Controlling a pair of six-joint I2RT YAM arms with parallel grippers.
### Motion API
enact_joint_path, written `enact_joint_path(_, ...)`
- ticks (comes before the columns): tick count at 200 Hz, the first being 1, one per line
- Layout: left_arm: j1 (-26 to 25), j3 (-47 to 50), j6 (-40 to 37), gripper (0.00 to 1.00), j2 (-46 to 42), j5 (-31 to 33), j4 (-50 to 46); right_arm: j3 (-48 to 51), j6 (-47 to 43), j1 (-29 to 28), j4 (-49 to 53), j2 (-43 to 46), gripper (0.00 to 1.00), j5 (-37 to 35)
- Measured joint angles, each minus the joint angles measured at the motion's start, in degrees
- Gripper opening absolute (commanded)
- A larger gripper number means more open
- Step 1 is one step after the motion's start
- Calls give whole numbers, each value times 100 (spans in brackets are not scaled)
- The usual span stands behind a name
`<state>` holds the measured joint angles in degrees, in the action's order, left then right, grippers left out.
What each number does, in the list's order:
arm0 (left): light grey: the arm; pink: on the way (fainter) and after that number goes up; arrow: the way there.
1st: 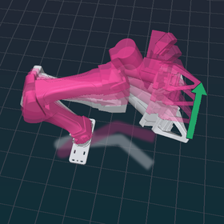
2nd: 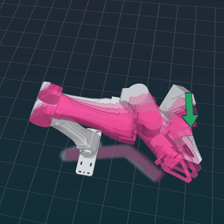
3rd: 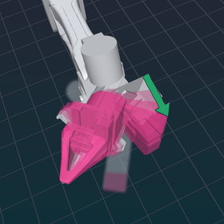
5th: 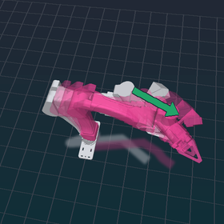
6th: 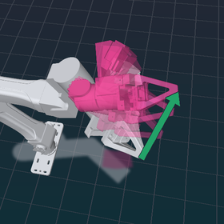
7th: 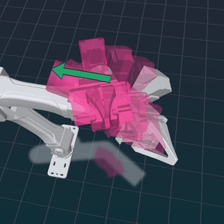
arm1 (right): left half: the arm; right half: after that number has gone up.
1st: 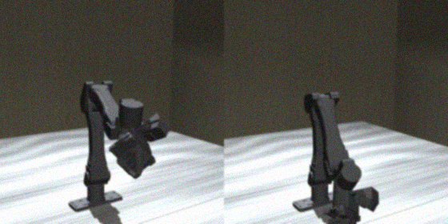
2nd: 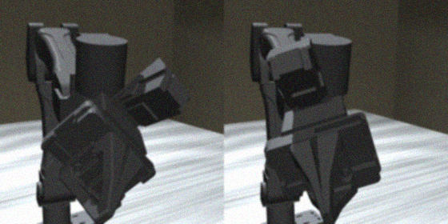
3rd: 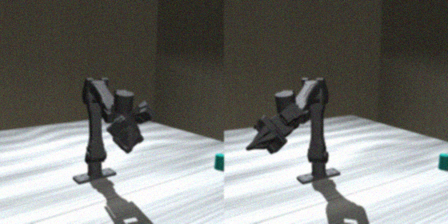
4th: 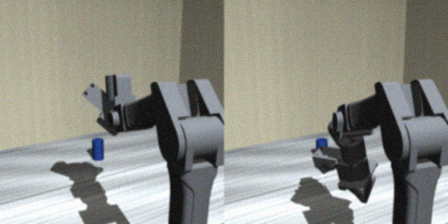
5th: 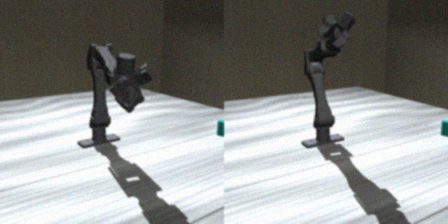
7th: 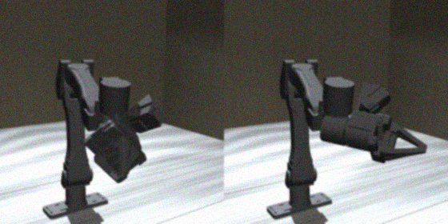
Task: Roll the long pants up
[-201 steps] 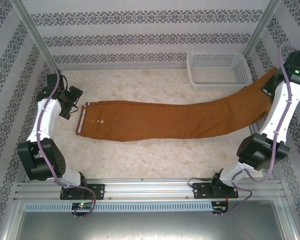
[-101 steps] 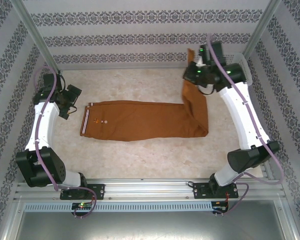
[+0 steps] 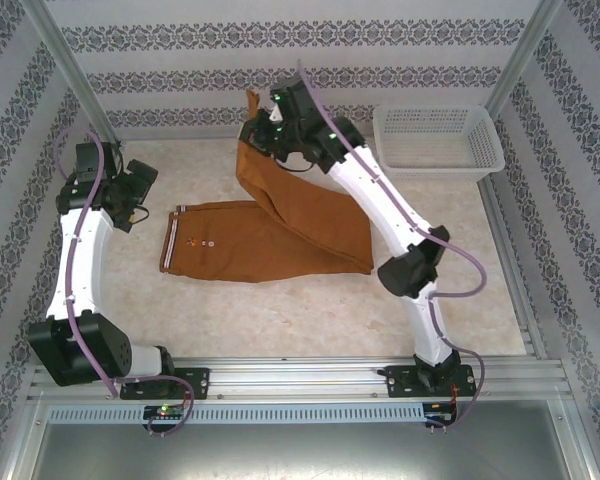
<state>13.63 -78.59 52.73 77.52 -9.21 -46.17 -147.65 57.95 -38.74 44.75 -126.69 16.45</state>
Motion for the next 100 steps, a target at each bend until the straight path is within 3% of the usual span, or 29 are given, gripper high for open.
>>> enact_joint_path(100,0,31,0,100,-166,39,-103,256,643,-782,-809,-979,0,433)
